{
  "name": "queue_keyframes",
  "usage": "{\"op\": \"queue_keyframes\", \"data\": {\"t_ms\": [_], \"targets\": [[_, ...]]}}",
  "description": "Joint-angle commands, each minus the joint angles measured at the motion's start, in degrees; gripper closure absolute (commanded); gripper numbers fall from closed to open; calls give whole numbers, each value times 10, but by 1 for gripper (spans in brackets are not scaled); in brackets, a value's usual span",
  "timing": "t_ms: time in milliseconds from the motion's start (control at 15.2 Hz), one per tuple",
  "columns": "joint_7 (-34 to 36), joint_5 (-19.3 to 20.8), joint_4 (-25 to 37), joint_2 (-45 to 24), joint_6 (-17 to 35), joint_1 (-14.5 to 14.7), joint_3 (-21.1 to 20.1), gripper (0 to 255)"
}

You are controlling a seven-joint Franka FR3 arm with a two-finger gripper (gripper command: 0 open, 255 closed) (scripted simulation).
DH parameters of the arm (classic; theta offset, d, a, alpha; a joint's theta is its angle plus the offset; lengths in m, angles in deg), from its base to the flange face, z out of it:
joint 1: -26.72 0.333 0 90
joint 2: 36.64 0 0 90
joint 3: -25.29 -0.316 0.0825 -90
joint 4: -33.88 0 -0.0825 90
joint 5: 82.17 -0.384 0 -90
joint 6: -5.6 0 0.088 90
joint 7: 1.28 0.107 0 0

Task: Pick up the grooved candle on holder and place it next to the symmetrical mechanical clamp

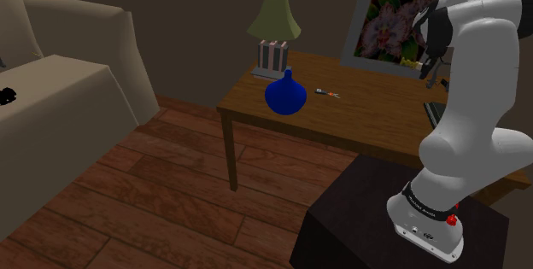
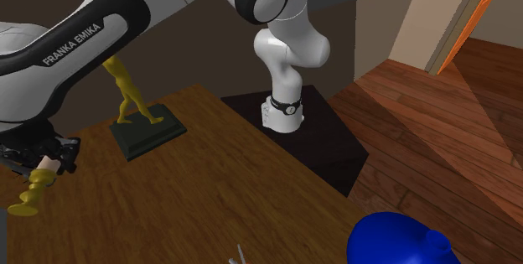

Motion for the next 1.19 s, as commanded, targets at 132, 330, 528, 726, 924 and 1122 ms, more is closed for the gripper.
{"op": "queue_keyframes", "data": {"t_ms": [132,330,528,726,924,1122], "targets": [[0,0,0,0,0,0,0,0],[0,0,0,0,0,0,0,0],[7,10,19,14,-31,3,7,0],[12,18,40,24,-59,5,12,0],[12,18,40,24,-59,5,12,0],[12,18,40,24,-59,5,12,0]]}}
